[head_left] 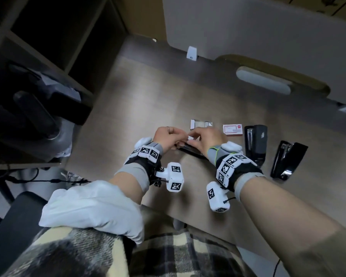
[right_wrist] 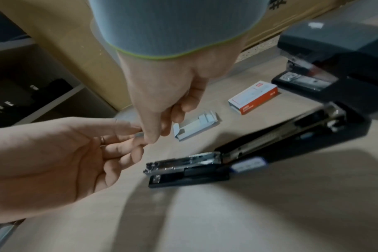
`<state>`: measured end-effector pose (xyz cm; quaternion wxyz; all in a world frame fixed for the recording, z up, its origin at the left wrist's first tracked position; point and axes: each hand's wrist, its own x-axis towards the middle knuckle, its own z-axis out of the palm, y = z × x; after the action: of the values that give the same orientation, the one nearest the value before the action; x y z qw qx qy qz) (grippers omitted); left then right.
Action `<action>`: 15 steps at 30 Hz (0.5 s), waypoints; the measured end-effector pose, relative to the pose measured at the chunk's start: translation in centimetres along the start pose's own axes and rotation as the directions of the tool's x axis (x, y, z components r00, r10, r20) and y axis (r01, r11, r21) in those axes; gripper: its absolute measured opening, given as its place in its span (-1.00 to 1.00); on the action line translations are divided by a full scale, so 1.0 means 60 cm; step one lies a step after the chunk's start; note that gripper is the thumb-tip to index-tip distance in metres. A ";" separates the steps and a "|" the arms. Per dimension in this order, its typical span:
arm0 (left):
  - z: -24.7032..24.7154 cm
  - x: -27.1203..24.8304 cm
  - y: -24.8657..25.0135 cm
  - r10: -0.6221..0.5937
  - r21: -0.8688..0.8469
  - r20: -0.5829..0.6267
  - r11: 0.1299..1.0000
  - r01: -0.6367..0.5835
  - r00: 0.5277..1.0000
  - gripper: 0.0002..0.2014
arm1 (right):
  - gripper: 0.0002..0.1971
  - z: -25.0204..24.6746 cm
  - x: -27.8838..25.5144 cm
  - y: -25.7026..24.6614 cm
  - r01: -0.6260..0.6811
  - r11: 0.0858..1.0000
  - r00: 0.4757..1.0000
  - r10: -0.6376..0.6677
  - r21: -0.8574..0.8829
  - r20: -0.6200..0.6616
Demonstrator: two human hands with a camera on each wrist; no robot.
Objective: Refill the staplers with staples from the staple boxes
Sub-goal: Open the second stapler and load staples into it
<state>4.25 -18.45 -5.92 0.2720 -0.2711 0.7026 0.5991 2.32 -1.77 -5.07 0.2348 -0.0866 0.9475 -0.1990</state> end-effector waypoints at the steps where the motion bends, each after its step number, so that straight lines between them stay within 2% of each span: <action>1: -0.010 0.002 -0.001 0.000 0.020 0.016 1.000 -0.001 1.000 -0.92 | -0.74 0.007 0.000 -0.007 -0.025 0.999 1.000 0.024 -0.027 -0.007; 4: -0.023 0.004 -0.006 0.021 0.025 0.012 0.999 -0.022 1.000 -0.85 | -0.73 0.024 -0.004 -0.014 -0.049 0.998 0.999 0.048 -0.030 -0.023; 7: -0.038 0.024 -0.018 -0.005 0.042 -0.121 0.999 0.010 0.993 -0.87 | -0.79 0.048 -0.005 -0.021 -0.093 0.996 0.995 0.092 -0.004 -0.047; 9: -0.040 0.032 -0.023 -0.048 0.058 -0.157 0.997 0.058 0.986 -0.92 | -0.80 0.059 -0.010 -0.018 -0.122 0.992 0.992 0.122 -0.040 -0.024; 10: -0.043 0.033 -0.024 -0.065 0.073 -0.126 0.994 0.075 0.990 -0.93 | -0.79 0.066 -0.014 -0.017 -0.139 0.989 0.990 0.137 -0.060 -0.030; 13: -0.049 0.034 -0.037 -0.134 0.140 0.064 0.982 0.124 0.989 -0.91 | -0.81 0.085 -0.026 -0.018 -0.193 0.977 0.981 0.189 -0.087 -0.051; 15: -0.047 0.033 -0.043 -0.160 0.120 0.129 0.982 0.145 0.979 -0.92 | -0.83 0.092 -0.027 -0.023 -0.226 0.972 0.973 0.222 -0.065 -0.058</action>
<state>4.52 -21.72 -8.75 0.3798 -0.2667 0.6911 0.5541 6.50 -4.47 -8.29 0.2286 0.0176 0.9633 -0.1396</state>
